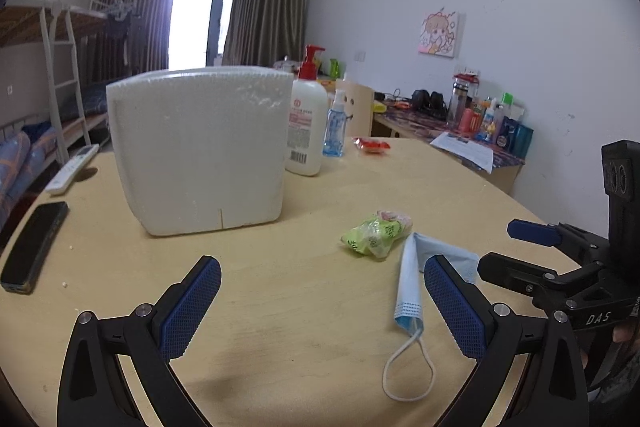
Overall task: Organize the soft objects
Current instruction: 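Move the right gripper to the blue face mask and close on it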
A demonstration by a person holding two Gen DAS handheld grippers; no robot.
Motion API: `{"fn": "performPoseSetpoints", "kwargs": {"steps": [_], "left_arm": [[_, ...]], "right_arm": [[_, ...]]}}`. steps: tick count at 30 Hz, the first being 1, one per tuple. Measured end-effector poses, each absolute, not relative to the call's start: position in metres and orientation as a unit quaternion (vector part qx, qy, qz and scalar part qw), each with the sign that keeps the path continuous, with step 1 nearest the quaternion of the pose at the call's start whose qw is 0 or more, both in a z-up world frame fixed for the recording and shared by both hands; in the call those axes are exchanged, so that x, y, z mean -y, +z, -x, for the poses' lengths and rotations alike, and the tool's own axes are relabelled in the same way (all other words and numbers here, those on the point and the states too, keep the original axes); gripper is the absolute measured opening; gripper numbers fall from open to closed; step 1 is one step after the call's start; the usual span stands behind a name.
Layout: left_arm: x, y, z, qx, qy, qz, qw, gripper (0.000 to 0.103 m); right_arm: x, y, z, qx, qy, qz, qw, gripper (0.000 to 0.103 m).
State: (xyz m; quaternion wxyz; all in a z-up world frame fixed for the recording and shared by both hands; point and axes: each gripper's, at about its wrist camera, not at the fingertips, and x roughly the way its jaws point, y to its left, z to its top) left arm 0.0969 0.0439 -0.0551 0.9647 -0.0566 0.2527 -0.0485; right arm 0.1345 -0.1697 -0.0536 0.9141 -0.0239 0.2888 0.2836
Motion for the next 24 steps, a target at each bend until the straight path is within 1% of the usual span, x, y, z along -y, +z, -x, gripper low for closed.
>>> {"fn": "performPoseSetpoints", "kwargs": {"steps": [12, 13, 15, 16, 17, 22, 24], "left_arm": [[-0.041, -0.061, -0.116, -0.274, -0.043, 0.053, 0.959, 0.102], [-0.041, -0.061, -0.117, -0.274, -0.041, 0.051, 0.959, 0.102], [-0.04, -0.062, -0.121, -0.276, -0.033, 0.043, 0.96, 0.102], [-0.039, -0.062, -0.123, -0.276, -0.031, 0.041, 0.96, 0.102], [-0.039, -0.061, -0.125, -0.277, -0.029, 0.04, 0.96, 0.102], [-0.037, -0.059, -0.134, -0.277, -0.022, 0.033, 0.96, 0.102], [-0.034, -0.059, -0.137, -0.28, -0.022, 0.028, 0.959, 0.102]], "right_arm": [[0.169, -0.066, -0.17, -0.334, 0.323, 0.028, 0.885, 0.102], [0.168, -0.067, -0.17, -0.334, 0.326, 0.031, 0.884, 0.101], [0.168, -0.068, -0.171, -0.335, 0.329, 0.039, 0.882, 0.092], [0.167, -0.068, -0.173, -0.336, 0.331, 0.045, 0.881, 0.082], [0.167, -0.068, -0.173, -0.336, 0.331, 0.05, 0.88, 0.075], [0.164, -0.074, -0.176, -0.347, 0.344, 0.073, 0.87, 0.064], [0.164, -0.077, -0.177, -0.347, 0.35, 0.079, 0.866, 0.063]]}}
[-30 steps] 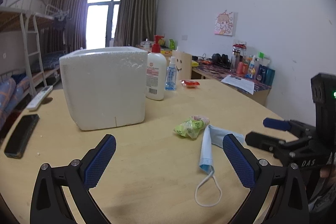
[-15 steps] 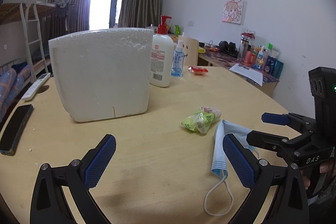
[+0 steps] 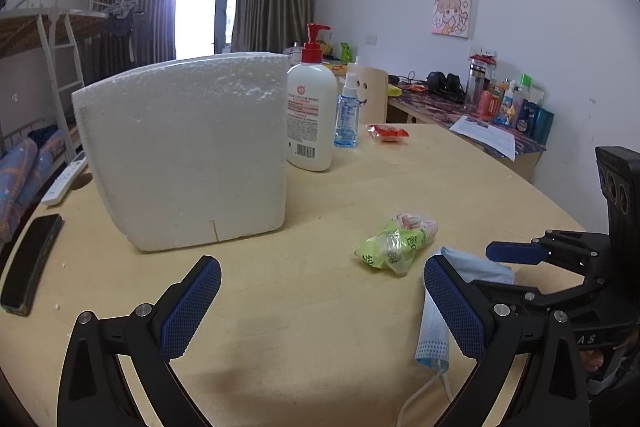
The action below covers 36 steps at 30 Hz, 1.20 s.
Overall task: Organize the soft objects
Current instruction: 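Move the right gripper to the blue face mask and close on it, then lift the blue face mask with the right gripper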
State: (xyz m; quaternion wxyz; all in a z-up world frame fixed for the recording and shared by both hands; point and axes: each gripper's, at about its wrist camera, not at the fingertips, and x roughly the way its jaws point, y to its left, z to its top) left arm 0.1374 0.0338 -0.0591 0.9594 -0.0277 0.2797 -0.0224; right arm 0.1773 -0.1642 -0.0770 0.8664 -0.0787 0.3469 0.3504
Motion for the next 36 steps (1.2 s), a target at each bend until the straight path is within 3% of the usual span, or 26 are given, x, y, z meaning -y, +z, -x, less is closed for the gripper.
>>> {"fn": "performPoseSetpoints", "kwargs": {"steps": [8, 10, 14, 36], "left_arm": [[-0.024, -0.059, -0.147, -0.29, -0.044, 0.025, 0.956, 0.102], [-0.022, -0.059, -0.149, -0.292, -0.042, 0.018, 0.955, 0.102], [-0.016, -0.06, -0.153, -0.3, -0.049, 0.018, 0.953, 0.102], [0.029, -0.063, -0.185, -0.319, -0.084, -0.024, 0.944, 0.102]], "right_arm": [[0.165, -0.085, -0.176, -0.351, 0.364, 0.099, 0.857, 0.037], [0.165, -0.088, -0.176, -0.352, 0.367, 0.104, 0.854, 0.035], [0.167, -0.095, -0.181, -0.364, 0.361, 0.103, 0.852, 0.018], [0.257, -0.08, -0.19, -0.33, 0.318, -0.03, 0.888, 0.014]]}}
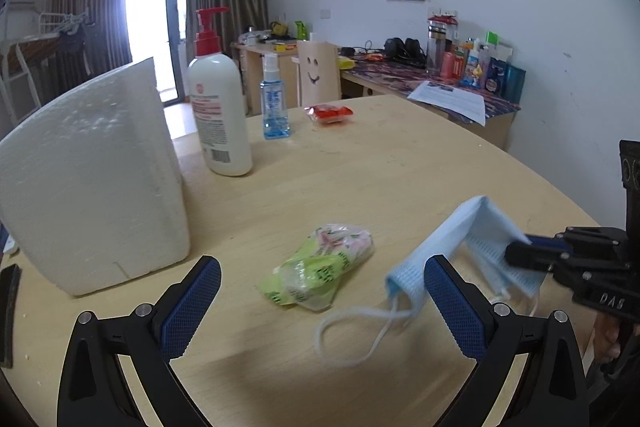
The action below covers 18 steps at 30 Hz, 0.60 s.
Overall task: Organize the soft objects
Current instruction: 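Lift the blue face mask with the right gripper, then close the left gripper on the green packet and lift it while the right gripper holds the mask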
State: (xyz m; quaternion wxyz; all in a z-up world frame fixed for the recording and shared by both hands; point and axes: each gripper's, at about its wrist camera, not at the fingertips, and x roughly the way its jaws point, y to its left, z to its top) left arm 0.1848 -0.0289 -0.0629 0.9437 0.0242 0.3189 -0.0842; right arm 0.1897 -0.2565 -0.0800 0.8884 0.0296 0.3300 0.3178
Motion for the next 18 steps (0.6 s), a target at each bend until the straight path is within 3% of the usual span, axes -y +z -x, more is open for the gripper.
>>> {"fn": "performPoseSetpoints", "kwargs": {"steps": [7, 18], "left_arm": [[0.038, -0.073, -0.197, -0.332, -0.083, -0.036, 0.939, 0.102], [0.039, -0.087, -0.22, -0.373, -0.075, -0.029, 0.924, 0.102]], "right_arm": [[0.3, -0.076, -0.198, -0.316, 0.259, -0.105, 0.906, 0.014], [0.316, -0.083, -0.197, -0.312, 0.238, -0.13, 0.911, 0.015]]}}
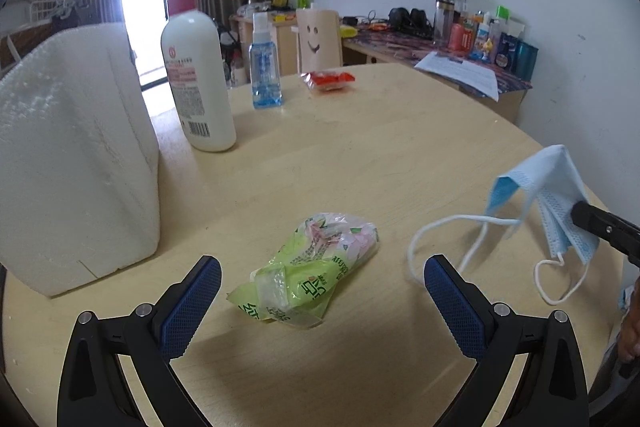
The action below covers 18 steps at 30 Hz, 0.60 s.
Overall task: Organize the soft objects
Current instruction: 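Close the left gripper on the green packet and lift it while the right gripper holds the mask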
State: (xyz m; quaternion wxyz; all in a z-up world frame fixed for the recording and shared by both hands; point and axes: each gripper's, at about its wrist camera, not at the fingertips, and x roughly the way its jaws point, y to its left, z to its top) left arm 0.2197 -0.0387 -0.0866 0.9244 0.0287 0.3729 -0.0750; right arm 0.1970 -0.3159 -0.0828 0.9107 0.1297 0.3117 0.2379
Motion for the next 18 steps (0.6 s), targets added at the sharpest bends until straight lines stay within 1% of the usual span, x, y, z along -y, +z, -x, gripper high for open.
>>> {"fn": "performPoseSetpoints", "kwargs": {"steps": [2, 4, 11, 15, 16, 18], "left_arm": [[0.039, -0.088, -0.223, -0.38, -0.069, -0.028, 0.922, 0.098], [0.041, -0.09, -0.226, -0.387, -0.074, -0.029, 0.918, 0.096], [0.043, -0.1, -0.236, -0.425, -0.075, -0.032, 0.902, 0.074], [0.04, -0.101, -0.237, -0.432, -0.067, -0.029, 0.899, 0.068], [0.038, -0.101, -0.237, -0.431, -0.066, -0.027, 0.899, 0.064], [0.038, -0.101, -0.237, -0.43, -0.066, -0.027, 0.9, 0.059]], "right_arm": [[0.319, -0.083, -0.196, -0.312, 0.237, -0.132, 0.911, 0.015], [0.321, -0.084, -0.196, -0.312, 0.236, -0.134, 0.911, 0.015], [0.322, -0.089, -0.197, -0.32, 0.237, -0.139, 0.907, 0.015], [0.321, -0.09, -0.198, -0.323, 0.238, -0.138, 0.905, 0.015], [0.32, -0.091, -0.198, -0.324, 0.239, -0.138, 0.905, 0.015], [0.32, -0.091, -0.199, -0.324, 0.241, -0.136, 0.905, 0.015]]}}
